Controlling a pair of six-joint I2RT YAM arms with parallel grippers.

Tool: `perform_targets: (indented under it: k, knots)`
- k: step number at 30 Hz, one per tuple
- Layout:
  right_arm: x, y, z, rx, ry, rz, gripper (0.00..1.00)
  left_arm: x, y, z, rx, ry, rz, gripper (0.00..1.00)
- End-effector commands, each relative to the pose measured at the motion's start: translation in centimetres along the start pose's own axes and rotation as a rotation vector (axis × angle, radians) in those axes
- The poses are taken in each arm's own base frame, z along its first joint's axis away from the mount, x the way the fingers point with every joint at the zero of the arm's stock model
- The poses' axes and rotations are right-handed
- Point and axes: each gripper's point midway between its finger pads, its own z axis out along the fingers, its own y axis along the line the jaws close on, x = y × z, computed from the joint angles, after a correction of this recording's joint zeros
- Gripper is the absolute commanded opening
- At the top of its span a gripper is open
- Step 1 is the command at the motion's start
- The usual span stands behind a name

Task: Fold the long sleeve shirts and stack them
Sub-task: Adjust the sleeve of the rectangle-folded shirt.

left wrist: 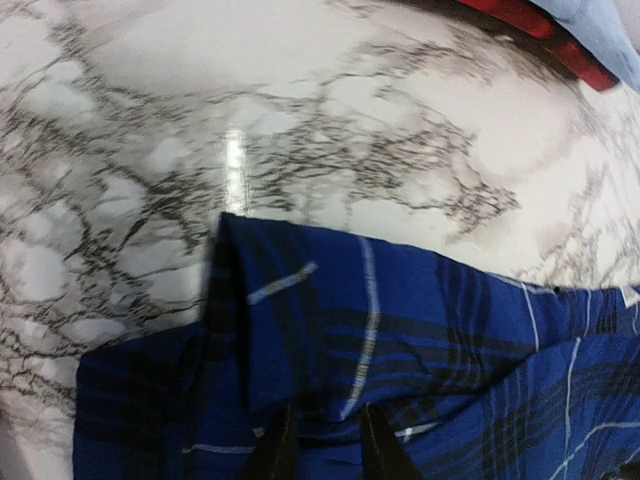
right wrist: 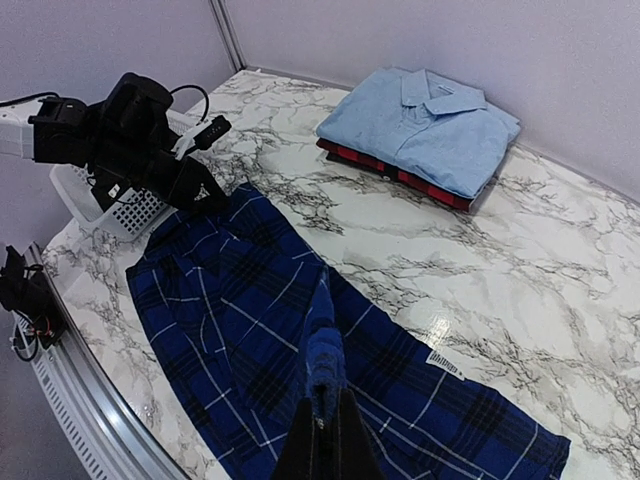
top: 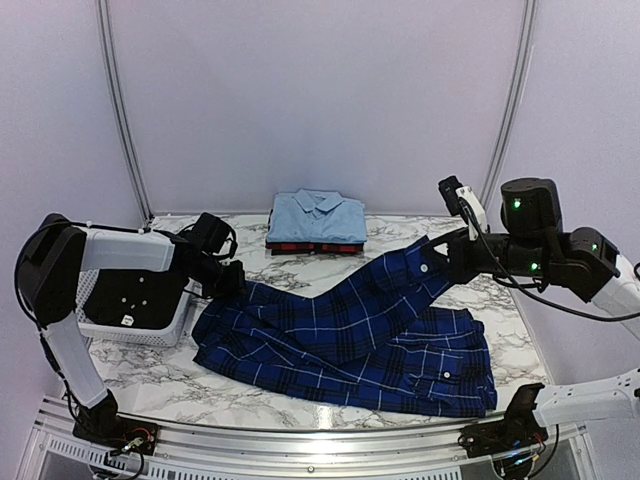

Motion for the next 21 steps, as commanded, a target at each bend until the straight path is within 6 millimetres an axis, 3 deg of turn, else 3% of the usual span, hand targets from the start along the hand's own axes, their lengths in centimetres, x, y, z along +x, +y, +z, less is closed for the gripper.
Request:
perform_targets:
  k: [1,9,14,18,21]
  knots:
    - [-1.2,0.9,-0.7,-0.037,-0.029,0.006,0.00,0.3,-4.1,-1.7,0.170,0.037,0.158,0.33]
    - [-1.0,0.8,0.0,-0.037,-0.019,0.003,0.00,2.8,-5.9,-0.7,0.236,0.167,0.297,0.50]
    - [-1.1,0.9,0.0,-0.038,-0.023,0.001,0.00,4.0,-6.6,0.4,0.223,0.214,0.361,0.55]
    - [-1.7,1.6,-0.3,-0.072,-0.036,-0.004,0.00,3.8,-7.0,0.7,0.203,0.206,0.400,0.60]
    - [-2.9,3.7,-0.9,-0.191,-0.063,-0.032,0.00,2.4,-7.3,0.3,0.179,0.159,0.398,0.61]
